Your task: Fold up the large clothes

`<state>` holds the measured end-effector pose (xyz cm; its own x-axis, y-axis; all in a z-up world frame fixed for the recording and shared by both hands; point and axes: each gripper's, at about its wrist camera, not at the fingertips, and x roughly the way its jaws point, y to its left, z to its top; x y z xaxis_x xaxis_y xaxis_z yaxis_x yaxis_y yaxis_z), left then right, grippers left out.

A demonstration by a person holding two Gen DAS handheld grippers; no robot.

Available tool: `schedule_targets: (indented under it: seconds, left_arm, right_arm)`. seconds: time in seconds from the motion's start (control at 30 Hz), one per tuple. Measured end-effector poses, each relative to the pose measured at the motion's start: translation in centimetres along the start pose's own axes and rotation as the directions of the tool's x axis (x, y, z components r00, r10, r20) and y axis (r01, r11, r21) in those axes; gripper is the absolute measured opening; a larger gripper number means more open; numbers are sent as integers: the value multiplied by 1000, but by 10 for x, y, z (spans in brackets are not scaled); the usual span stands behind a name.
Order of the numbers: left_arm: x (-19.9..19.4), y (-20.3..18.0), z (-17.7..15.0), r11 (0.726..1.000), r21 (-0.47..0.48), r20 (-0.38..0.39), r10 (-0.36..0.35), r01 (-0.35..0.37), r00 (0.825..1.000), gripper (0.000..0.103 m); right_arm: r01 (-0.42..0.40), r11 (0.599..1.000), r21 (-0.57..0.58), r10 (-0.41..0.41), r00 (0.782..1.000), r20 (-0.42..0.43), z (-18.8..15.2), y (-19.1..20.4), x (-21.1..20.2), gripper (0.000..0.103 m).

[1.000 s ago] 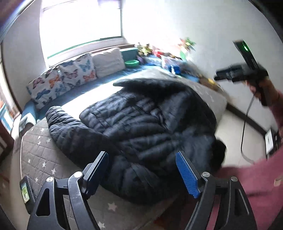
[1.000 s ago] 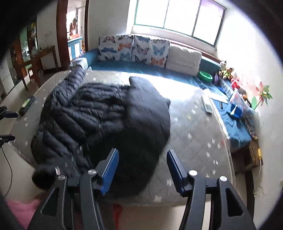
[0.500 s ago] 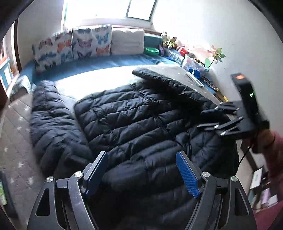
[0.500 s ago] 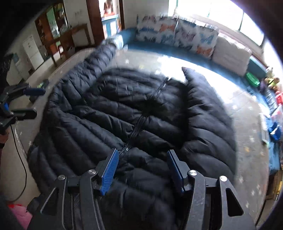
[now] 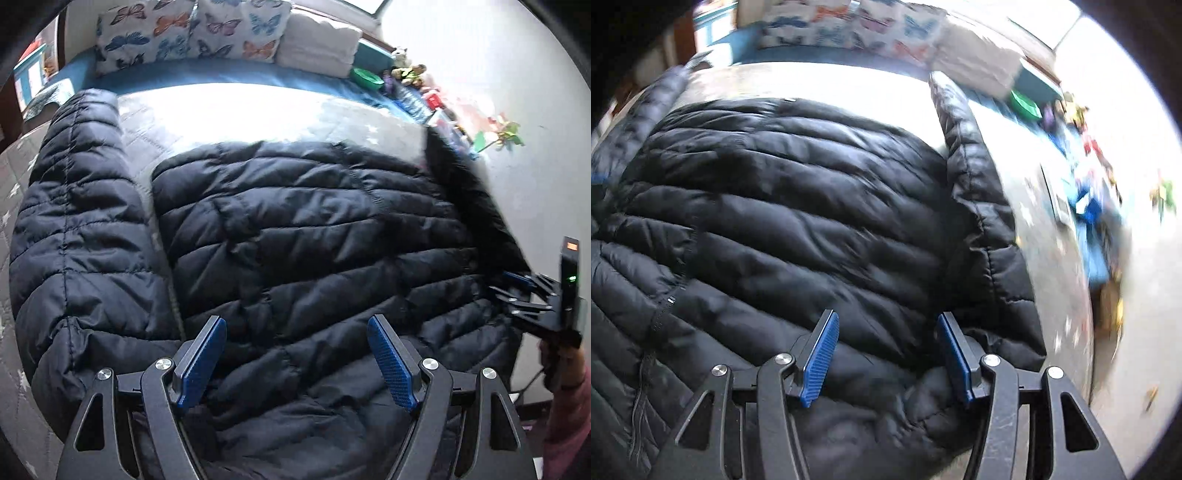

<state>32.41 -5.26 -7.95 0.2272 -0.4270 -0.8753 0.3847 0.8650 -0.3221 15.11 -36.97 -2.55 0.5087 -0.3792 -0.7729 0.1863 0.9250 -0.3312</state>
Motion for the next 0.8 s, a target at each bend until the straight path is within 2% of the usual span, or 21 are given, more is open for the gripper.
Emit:
schedule_targets:
  seconds: [0.1,0.17,0.23,0.3,0.37,0.43,0.53,0.6,0.7,0.8]
  left_arm:
    - [13,6,-3,999,4,-31,50,-50,998,84]
    - [19,9,-7,996,15,-44,89,-88,995,84]
    - [25,14,-14,993,21,-55,121,-120,991,84]
    - [27,21,-20,995,12,-64,100,-100,993,84]
    - [33,30,-24,996,-7,-78,83,-84,993,84]
    - [34,34,-21,998,-37,-84,53,-56,995,84]
    - [25,30,-13,999,-51,-62,9,-12,998,84]
    - [24,30,-7,998,-61,-62,-6,2,998,84]
    - [27,35,-4,996,-83,-77,-18,11,997,84]
    - [26,36,-3,997,-75,-64,-18,13,998,84]
  right_arm:
    - [-3,999,42,5,999,-46,-6,-13,6,60]
    - [-55,995,84,61,996,-67,-5,-18,10,62]
    - [-125,976,178,141,987,-80,0,-29,12,62]
    - [-173,950,259,199,977,-79,-4,-47,14,62]
    - [-196,942,271,226,971,-84,-8,-55,18,62]
    - [-245,930,273,269,962,-52,-10,-54,19,62]
    - [-262,944,199,275,961,-38,-2,-38,18,62]
    - [-217,957,191,234,970,-71,6,-31,24,62]
    - [-228,962,153,246,963,-112,15,-21,38,64]
    - [-157,981,117,171,977,-128,23,-13,47,65]
